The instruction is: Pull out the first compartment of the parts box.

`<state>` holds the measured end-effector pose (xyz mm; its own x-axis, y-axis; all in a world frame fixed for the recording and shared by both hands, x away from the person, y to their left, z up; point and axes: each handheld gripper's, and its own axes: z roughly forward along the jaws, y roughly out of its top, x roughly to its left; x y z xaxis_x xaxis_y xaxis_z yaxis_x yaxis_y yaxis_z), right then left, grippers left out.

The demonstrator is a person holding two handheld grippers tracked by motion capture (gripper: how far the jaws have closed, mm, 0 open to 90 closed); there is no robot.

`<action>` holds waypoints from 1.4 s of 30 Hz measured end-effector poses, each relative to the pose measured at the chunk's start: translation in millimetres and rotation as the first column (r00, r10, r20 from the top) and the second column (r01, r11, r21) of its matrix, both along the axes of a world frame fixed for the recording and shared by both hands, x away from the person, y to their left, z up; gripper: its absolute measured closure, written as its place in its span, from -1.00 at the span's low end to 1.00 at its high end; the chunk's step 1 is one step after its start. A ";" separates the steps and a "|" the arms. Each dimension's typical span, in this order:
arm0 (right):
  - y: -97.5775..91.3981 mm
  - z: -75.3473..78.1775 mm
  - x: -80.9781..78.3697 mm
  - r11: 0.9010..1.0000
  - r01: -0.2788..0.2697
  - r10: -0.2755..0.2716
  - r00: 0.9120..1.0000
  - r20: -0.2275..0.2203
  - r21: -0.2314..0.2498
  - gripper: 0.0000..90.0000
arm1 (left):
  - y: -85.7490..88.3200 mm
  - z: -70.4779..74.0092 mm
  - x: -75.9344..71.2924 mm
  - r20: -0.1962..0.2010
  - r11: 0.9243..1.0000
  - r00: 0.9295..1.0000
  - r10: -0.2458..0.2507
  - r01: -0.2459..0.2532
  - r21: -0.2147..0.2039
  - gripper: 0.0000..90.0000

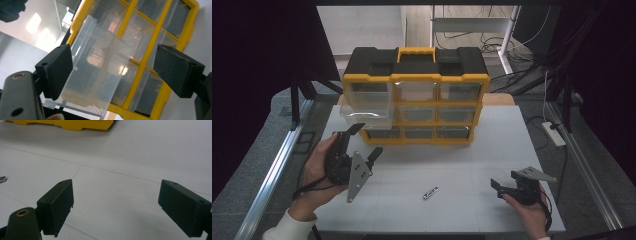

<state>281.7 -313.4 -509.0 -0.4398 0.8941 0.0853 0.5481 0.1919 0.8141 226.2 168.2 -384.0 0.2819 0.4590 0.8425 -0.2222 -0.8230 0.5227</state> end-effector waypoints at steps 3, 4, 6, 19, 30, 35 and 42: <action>0.1 0.1 -0.1 1.000 -0.004 0.004 1.000 0.000 0.002 -0.70 | -2.8 -4.2 0.0 -0.015 1.000 1.000 -0.012 0.012 0.020 -0.64; 0.1 0.1 -0.1 1.000 -0.003 0.003 1.000 -0.001 0.002 -0.70 | -3.6 -5.3 0.3 -0.018 0.999 1.000 -0.013 0.014 0.029 -0.64; -0.1 0.0 0.0 1.000 -0.004 0.004 1.000 0.002 0.000 -0.70 | -4.8 -7.3 1.0 -0.029 0.999 0.999 -0.017 0.018 0.031 -0.64; 0.0 -0.1 0.1 1.000 -0.002 0.002 1.000 -0.001 -0.001 -0.70 | -7.6 -17.5 3.1 -0.072 0.999 0.997 -0.017 0.020 0.036 -0.63; 0.2 -0.5 0.4 1.000 -0.004 0.004 1.000 -0.003 0.000 -0.70 | -14.5 -25.4 9.0 -0.111 0.999 0.993 -0.039 0.037 -0.020 -0.64; 0.0 -0.5 0.5 1.000 -0.004 0.004 1.000 -0.003 0.000 -0.70 | -18.3 -29.6 12.7 -0.140 0.997 0.988 -0.058 0.051 -0.056 -0.64; 0.4 -0.5 0.3 1.000 -0.009 0.009 1.000 -0.003 0.002 -0.70 | -20.1 -33.2 15.9 -0.207 0.993 0.975 -0.077 0.055 -0.107 -0.65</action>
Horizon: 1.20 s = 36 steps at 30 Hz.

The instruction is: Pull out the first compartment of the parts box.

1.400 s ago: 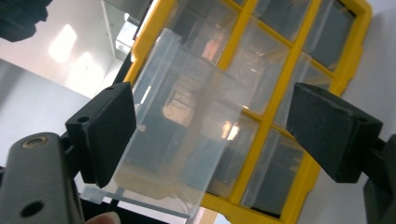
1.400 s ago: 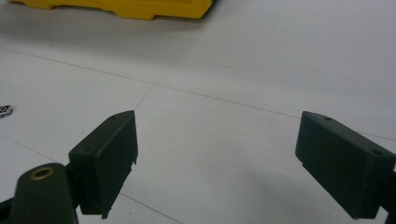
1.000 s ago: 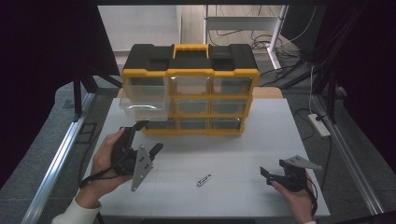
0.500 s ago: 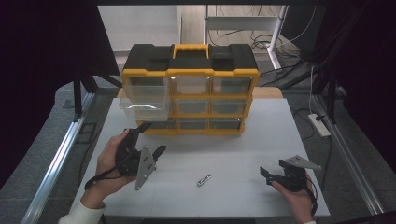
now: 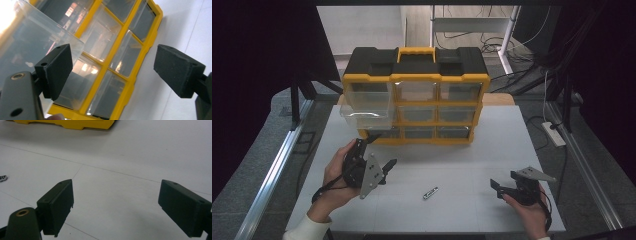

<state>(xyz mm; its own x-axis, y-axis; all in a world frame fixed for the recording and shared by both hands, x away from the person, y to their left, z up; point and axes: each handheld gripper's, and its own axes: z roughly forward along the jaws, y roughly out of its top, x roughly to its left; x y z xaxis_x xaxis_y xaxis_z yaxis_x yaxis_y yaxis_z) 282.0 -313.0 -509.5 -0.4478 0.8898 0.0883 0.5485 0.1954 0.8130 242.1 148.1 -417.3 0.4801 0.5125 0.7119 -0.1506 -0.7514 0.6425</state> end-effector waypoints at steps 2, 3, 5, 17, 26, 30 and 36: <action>0.0 0.0 0.0 1.000 -0.001 0.001 1.000 0.000 0.000 -0.70 | -0.7 -1.1 0.9 -0.013 1.000 1.000 0.001 -0.001 -0.008 -0.66; 0.0 0.1 -0.1 1.000 0.002 -0.002 1.000 0.000 -0.002 -0.70 | -1.1 -1.5 1.2 -0.022 1.000 1.000 -0.001 0.001 -0.018 -0.66; -0.1 0.0 -0.1 1.000 0.001 -0.001 1.000 -0.001 -0.001 -0.70 | -1.7 -2.1 1.9 -0.051 0.999 0.999 -0.010 0.008 -0.048 -0.67; -0.2 0.4 -0.9 1.000 0.004 -0.004 1.000 0.000 0.002 -0.70 | -5.1 -5.3 9.7 -0.208 0.984 0.977 -0.045 0.007 -0.179 -0.68; -3.2 -0.7 -2.5 1.000 0.011 -0.011 1.000 -0.005 0.013 -0.70 | -6.9 -10.4 17.9 -0.259 0.979 0.964 -0.058 0.004 -0.205 -0.68; -3.7 -0.5 -3.6 1.000 0.017 -0.017 1.000 -0.001 0.011 -0.70 | -9.5 -17.2 20.2 -0.307 0.974 0.950 -0.063 -0.008 -0.226 -0.68; -1.9 -1.4 -3.1 1.000 0.005 -0.005 1.000 0.002 0.003 -0.70 | -10.6 -21.9 23.3 -0.349 0.972 0.935 -0.069 -0.015 -0.234 -0.68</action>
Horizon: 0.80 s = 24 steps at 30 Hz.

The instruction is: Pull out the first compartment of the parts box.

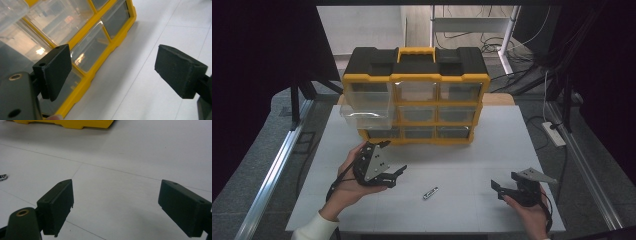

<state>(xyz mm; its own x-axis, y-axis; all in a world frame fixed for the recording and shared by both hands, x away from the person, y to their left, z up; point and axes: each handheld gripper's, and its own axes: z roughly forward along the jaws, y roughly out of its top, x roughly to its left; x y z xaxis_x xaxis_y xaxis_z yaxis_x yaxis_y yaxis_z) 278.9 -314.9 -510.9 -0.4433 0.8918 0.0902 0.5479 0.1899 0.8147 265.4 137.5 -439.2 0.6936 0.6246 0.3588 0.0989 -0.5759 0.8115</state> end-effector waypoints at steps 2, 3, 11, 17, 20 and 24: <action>-0.7 -1.0 0.2 1.000 0.002 -0.002 1.000 -0.004 -0.002 -0.70 | 0.2 -2.4 2.0 -0.027 1.000 1.000 -0.004 0.004 -0.012 -0.68; -1.4 -1.3 0.3 1.000 -0.001 0.001 1.000 -0.004 -0.002 -0.70 | 0.2 -3.4 2.8 -0.042 1.000 0.999 -0.007 0.007 -0.016 -0.68; 0.0 -0.9 0.5 1.000 -0.008 0.008 1.000 -0.002 -0.007 -0.70 | 2.5 -6.6 5.5 -0.129 0.997 0.991 -0.031 0.022 -0.077 -0.68; 1.1 -0.9 1.8 1.000 -0.014 0.014 1.000 -0.002 -0.009 -0.70 | 1.5 -8.4 7.2 -0.148 0.997 0.989 -0.024 0.012 -0.081 -0.67; 1.5 -1.3 3.0 1.000 -0.019 0.019 1.000 -0.003 -0.010 -0.70 | -0.3 -9.5 8.1 -0.159 0.996 0.987 -0.029 0.016 -0.083 -0.67; 1.3 -1.1 2.9 1.000 -0.021 0.021 1.000 -0.002 -0.010 -0.70 | -2.2 -11.6 8.5 -0.168 0.997 0.985 -0.030 0.018 -0.077 -0.68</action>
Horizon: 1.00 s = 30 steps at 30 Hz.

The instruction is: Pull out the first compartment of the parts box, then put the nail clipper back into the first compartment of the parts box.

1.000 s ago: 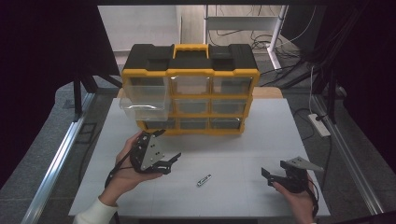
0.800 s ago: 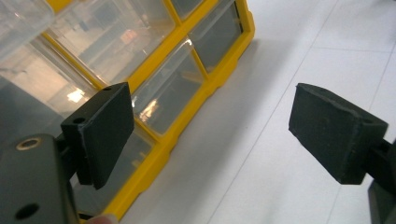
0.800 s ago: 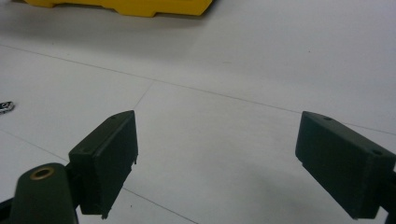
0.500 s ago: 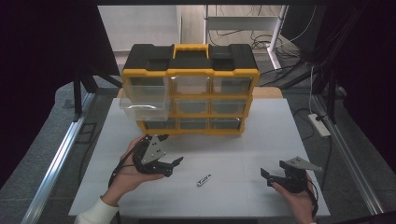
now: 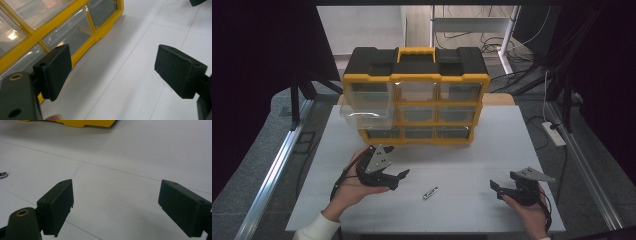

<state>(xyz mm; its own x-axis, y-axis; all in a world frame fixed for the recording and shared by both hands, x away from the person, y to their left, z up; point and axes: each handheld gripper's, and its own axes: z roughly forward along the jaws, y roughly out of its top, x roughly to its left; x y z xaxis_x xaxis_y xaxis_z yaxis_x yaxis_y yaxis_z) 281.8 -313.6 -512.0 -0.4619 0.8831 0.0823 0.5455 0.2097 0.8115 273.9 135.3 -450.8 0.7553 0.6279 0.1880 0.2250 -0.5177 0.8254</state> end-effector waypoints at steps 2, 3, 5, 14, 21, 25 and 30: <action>-0.3 0.3 -0.3 1.000 0.002 -0.002 1.000 0.000 0.003 -0.70 | 0.0 -0.1 0.1 -0.003 1.000 1.000 0.002 -0.002 -0.001 -0.68; -0.5 0.4 -0.3 1.000 0.000 0.000 1.000 0.002 0.002 -0.70 | 0.0 -0.2 0.1 -0.005 1.000 1.000 0.001 -0.001 -0.002 -0.68; -0.5 0.6 -0.3 1.000 0.000 0.000 1.000 0.003 0.002 -0.70 | 0.0 -0.3 0.0 -0.006 1.000 1.000 0.002 -0.002 -0.003 -0.68; 0.2 0.4 1.1 1.000 0.002 -0.002 1.000 -0.003 0.006 -0.70 | 0.0 -4.2 1.3 -0.030 1.000 1.000 -0.002 0.002 -0.005 -0.68; 0.1 -0.8 2.7 1.000 0.006 -0.006 1.000 -0.010 0.025 -0.70 | 0.4 -5.3 5.6 -0.058 1.000 0.998 -0.006 0.004 -0.026 -0.70; 0.7 -0.6 3.1 1.000 0.001 -0.001 1.000 -0.007 0.018 -0.70 | -1.4 -7.3 7.8 -0.068 1.000 0.998 -0.007 0.006 -0.025 -0.72; 0.9 0.3 0.9 1.000 -0.003 0.003 1.000 -0.004 0.024 -0.70 | -5.1 -9.3 8.5 -0.085 0.999 0.996 -0.025 0.023 -0.028 -0.75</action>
